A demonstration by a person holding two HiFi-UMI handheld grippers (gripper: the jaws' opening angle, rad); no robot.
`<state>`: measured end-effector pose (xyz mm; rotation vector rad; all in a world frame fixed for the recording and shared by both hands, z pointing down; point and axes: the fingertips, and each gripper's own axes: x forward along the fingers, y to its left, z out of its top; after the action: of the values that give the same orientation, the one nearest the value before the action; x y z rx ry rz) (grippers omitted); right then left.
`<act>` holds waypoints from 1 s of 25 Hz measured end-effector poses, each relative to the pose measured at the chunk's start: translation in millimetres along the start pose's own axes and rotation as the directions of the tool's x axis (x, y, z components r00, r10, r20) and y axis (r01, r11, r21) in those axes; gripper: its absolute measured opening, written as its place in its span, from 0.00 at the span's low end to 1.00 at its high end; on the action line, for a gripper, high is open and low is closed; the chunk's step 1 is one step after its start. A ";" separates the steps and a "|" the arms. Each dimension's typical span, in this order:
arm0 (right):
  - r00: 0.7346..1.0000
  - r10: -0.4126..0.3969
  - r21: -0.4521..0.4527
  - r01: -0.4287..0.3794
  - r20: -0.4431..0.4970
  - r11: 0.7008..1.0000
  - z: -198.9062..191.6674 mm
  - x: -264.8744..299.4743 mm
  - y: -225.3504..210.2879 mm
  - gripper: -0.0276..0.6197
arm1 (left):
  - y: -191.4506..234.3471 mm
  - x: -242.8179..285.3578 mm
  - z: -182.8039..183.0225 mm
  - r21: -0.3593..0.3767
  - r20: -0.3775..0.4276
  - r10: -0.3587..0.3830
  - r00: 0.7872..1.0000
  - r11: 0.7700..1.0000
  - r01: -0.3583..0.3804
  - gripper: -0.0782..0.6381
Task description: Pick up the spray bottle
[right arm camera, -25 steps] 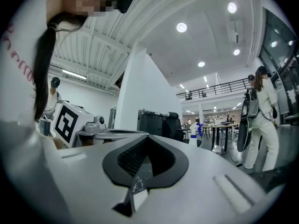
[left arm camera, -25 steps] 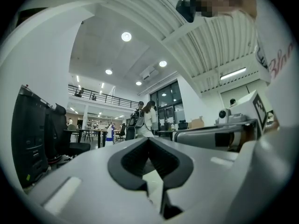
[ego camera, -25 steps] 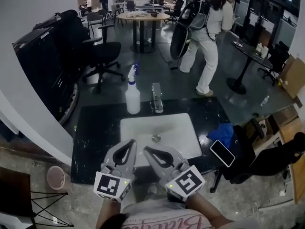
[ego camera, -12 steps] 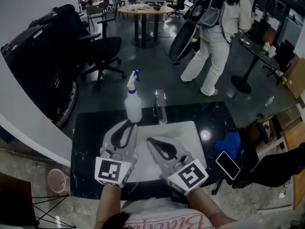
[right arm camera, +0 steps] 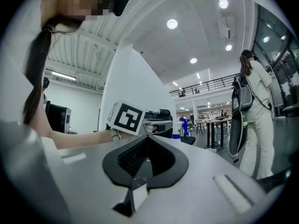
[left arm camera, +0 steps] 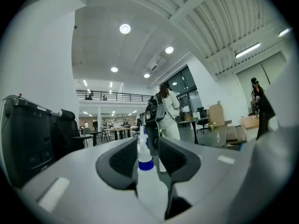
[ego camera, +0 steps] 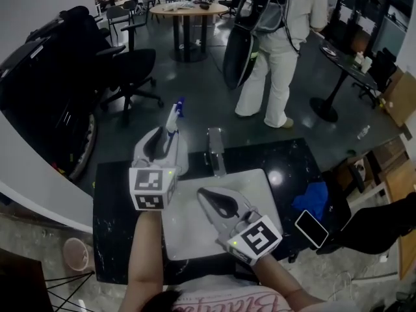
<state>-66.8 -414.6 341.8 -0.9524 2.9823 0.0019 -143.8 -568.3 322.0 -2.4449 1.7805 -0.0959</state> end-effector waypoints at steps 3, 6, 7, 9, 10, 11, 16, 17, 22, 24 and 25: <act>1.000 -0.009 -0.007 0.009 -0.016 1.000 -4.7 0.5 -2.1 0.05 | 5.2 18.0 0.3 -0.005 -0.040 -0.006 0.999 1.000 0.006 0.31; 0.999 -0.017 -0.007 0.017 -0.028 1.000 -8.0 0.2 -4.5 0.05 | 7.0 32.5 0.7 -0.008 -0.084 -0.026 0.996 1.000 0.025 0.31; 0.999 -0.021 -0.004 0.021 -0.030 1.000 -8.9 0.1 -5.3 0.05 | 6.6 36.5 -1.3 -0.012 -0.104 -0.034 0.994 0.999 0.033 0.31; 0.999 -0.027 0.000 0.027 -0.031 1.000 -10.0 -0.1 -6.8 0.05 | 6.5 42.1 -5.8 -0.021 -0.134 -0.041 0.990 0.999 0.038 0.30; 0.999 -0.029 0.000 0.029 -0.031 1.000 -10.3 -0.4 -7.2 0.05 | 7.0 43.6 -6.7 -0.027 -0.139 -0.040 0.990 0.999 0.037 0.22; 0.999 -0.030 -0.001 0.030 -0.031 1.000 -10.6 -0.7 -7.6 0.05 | 7.3 44.5 -6.7 -0.035 -0.137 -0.041 0.990 0.999 0.037 0.20; 0.998 -0.039 -0.001 0.039 -0.041 0.999 -12.3 -2.0 -7.8 0.05 | 9.1 43.5 -4.9 -0.062 -0.138 -0.042 0.990 0.997 0.034 0.19; 0.998 -0.040 0.000 0.040 -0.042 0.999 -12.6 -2.3 -7.3 0.05 | 9.5 42.2 -4.9 -0.061 -0.142 -0.039 0.989 0.998 0.031 0.19; 0.998 -0.045 -0.007 0.045 -0.042 0.999 -12.4 -5.2 -2.4 0.05 | 8.1 34.1 -2.9 -0.064 -0.138 -0.035 0.990 0.998 0.027 0.19; 0.998 -0.046 -0.011 0.045 -0.040 0.999 -11.6 -7.6 0.5 0.05 | 7.7 29.9 1.3 -0.072 -0.121 -0.033 0.992 0.997 0.025 0.19; 0.998 -0.046 -0.012 0.046 -0.039 0.999 -11.0 -9.0 2.3 0.05 | 7.8 27.1 4.3 -0.074 -0.112 -0.032 0.993 0.997 0.024 0.19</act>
<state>-60.9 -407.5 352.9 -1.0342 2.9985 -0.0012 -142.3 -596.2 316.3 -2.5632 1.8257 -0.1789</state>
